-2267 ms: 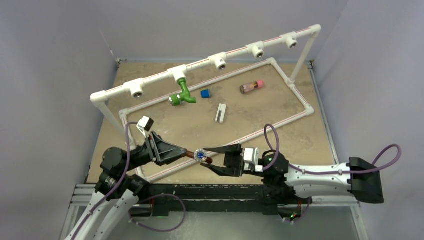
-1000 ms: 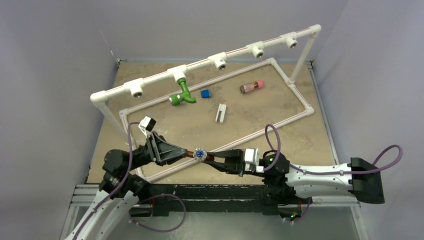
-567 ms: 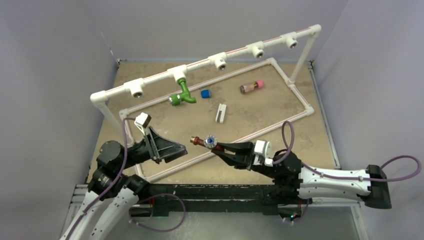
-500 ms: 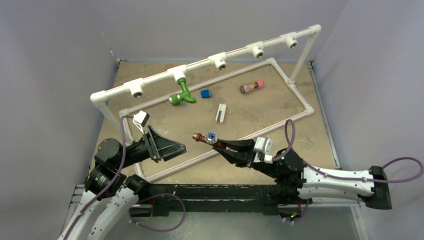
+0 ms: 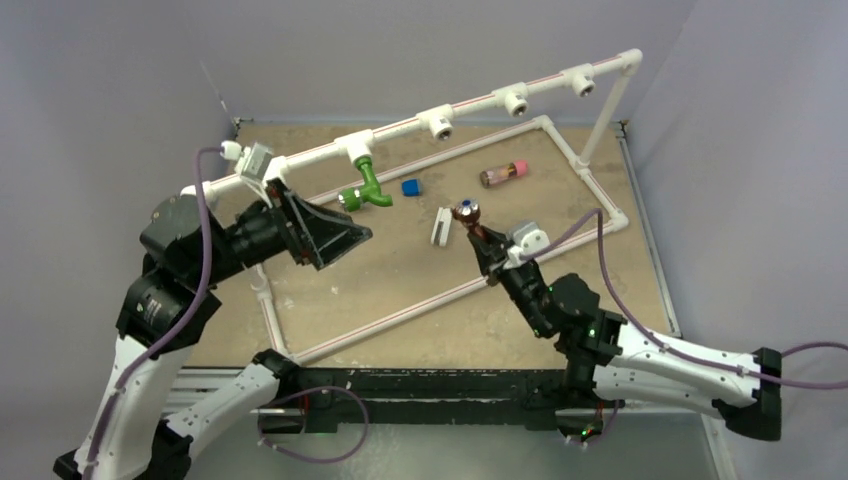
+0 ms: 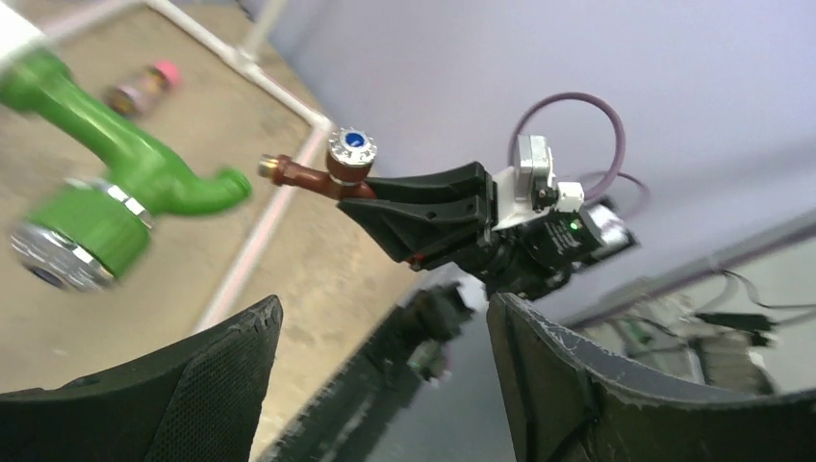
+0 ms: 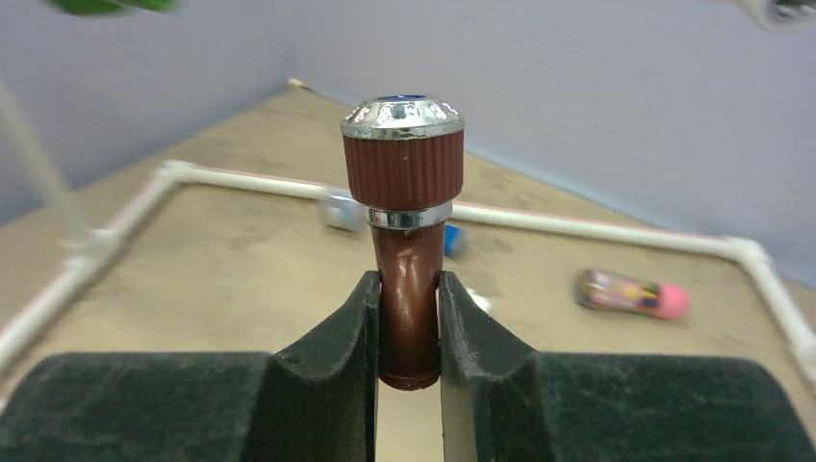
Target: Install the water faucets
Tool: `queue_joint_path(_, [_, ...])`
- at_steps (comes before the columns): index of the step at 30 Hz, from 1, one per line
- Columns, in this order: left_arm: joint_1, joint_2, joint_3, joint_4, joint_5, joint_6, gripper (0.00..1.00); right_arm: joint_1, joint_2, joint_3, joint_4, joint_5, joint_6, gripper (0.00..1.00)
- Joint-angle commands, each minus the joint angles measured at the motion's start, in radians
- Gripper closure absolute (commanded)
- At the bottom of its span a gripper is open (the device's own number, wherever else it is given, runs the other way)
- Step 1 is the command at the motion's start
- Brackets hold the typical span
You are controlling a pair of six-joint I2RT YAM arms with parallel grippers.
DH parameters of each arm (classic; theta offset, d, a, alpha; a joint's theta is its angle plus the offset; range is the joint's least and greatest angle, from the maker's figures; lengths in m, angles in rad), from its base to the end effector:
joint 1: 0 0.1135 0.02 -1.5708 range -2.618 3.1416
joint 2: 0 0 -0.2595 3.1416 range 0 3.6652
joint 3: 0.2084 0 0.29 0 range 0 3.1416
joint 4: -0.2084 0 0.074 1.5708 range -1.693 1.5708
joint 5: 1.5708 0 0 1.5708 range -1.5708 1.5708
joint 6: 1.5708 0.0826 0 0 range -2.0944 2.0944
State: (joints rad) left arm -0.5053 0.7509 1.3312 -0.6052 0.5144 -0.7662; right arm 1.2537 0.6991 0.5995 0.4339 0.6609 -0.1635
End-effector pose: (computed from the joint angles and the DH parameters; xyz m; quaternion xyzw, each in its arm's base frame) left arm 0.1383 -0.1230 0.4927 0.0861 0.7095 -0.5475 0.4352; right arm 0.1234 0.2133 0.3577 -0.1560 0.5883 0.2389 0.7566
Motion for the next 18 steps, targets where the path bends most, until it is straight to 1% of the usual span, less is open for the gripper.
queue_joint_path(1, [0.001,0.121,0.171,-0.127,-0.223,0.256,0.24,-0.199,0.048,0.097,-0.065,-0.021,0.010,1.00])
queue_joint_path(2, [0.001,0.143,0.207,-0.125,-0.258,0.286,0.24,-0.251,0.056,0.105,-0.067,-0.037,0.009,1.00])
queue_joint_path(4, [0.001,0.181,0.268,-0.103,-0.327,0.330,0.25,-0.306,0.073,0.114,-0.050,-0.038,0.002,1.00])
queue_joint_path(7, [0.001,0.234,0.303,-0.053,-0.448,0.394,0.28,-0.393,0.103,0.129,-0.027,-0.058,0.008,1.00])
queue_joint_path(9, [0.001,0.263,0.295,0.011,-0.543,0.423,0.30,-0.444,0.127,0.128,-0.006,-0.074,0.026,1.00])
queue_joint_path(10, [0.001,0.279,0.267,0.069,-0.620,0.441,0.31,-0.484,0.150,0.131,0.008,-0.082,0.043,1.00])
queue_joint_path(11, [0.001,0.287,0.261,0.098,-0.635,0.453,0.32,-0.491,0.159,0.132,0.011,-0.084,0.051,1.00])
queue_joint_path(13, [0.001,0.314,0.235,0.177,-0.721,0.473,0.34,-0.561,0.173,0.137,0.032,-0.103,0.071,1.00])
queue_joint_path(16, [0.001,0.354,0.202,0.323,-0.817,0.525,0.34,-0.653,0.178,0.141,0.062,-0.144,0.102,1.00])
queue_joint_path(18, [0.001,0.396,0.211,0.374,-0.852,0.555,0.35,-0.714,0.173,0.137,0.088,-0.172,0.120,1.00])
